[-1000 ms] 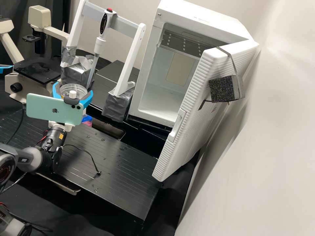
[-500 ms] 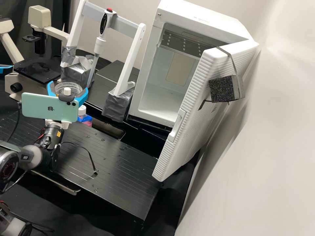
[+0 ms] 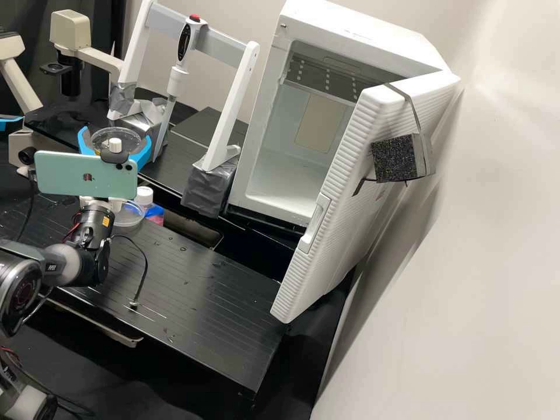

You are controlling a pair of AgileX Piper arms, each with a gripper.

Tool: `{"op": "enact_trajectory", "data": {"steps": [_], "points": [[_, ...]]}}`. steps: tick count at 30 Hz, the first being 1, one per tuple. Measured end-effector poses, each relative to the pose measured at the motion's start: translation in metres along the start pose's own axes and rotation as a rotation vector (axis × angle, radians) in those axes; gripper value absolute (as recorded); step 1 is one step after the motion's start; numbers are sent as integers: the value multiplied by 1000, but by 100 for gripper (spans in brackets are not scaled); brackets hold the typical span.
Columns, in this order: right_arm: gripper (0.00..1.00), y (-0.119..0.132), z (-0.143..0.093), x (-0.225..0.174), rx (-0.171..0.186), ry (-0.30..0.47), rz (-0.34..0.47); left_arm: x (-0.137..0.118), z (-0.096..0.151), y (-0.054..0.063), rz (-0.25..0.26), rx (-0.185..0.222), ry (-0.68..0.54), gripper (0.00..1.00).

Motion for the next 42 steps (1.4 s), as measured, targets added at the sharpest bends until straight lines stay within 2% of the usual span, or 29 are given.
{"op": "enact_trajectory", "data": {"steps": [4, 11, 20, 24, 26, 33, 35, 42], "points": [[0, -4, 4, 1, 3, -12, -22, 0, 0, 0, 0, 0, 0, 100], [0, -4, 14, -3, 34, -71, -36, 0, 0, 0, 0, 0, 0, 100], [0, -22, 21, -31, 71, -142, -89, 0, 0, 0, 0, 0, 0, 100], [0, -26, 21, -37, 79, -148, -97, 0, 0, 0, 0, 0, 0, 100], [0, -25, 20, -39, 79, -134, -86, 0, 0, 0, 0, 0, 0, 100], [0, -30, 22, -46, 35, -121, -72, 0, 0, 0, 0, 0, 0, 100], [0, -31, 26, -47, 26, -139, -73, 0, 0, 0, 0, 0, 0, 100], [0, -38, 43, -49, 24, -218, -83, 0, 0, 0, 0, 0, 0, 100]]}}
